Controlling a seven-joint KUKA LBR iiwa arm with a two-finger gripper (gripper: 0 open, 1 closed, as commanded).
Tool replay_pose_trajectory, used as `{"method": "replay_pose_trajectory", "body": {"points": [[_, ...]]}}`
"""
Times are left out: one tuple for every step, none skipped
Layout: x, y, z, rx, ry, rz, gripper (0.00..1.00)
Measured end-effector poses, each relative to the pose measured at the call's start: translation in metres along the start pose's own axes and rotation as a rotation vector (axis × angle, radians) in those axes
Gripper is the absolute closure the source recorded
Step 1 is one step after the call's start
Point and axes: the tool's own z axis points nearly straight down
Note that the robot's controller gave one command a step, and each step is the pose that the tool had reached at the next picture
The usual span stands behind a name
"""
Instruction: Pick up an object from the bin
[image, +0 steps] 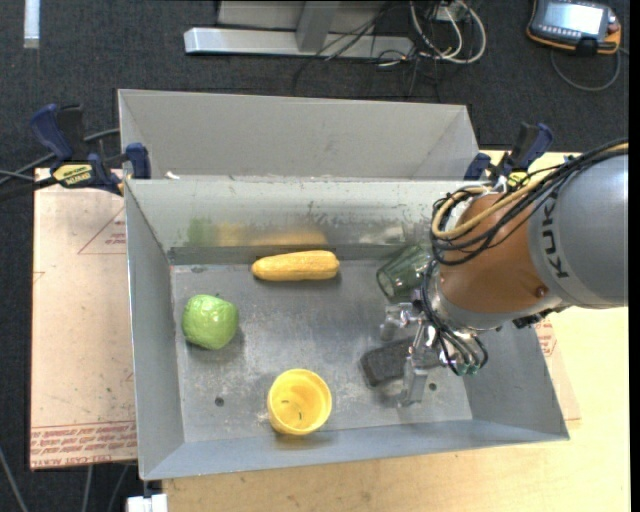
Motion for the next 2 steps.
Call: {"method": "replay_pose_trajectory", "body": {"points": [[0.0,-0.021,0.027,0.0,0.005,0.028,0.0],[-0.004,-0.028,-0.017,-0.001,-0.001,0.031,0.0]]}}
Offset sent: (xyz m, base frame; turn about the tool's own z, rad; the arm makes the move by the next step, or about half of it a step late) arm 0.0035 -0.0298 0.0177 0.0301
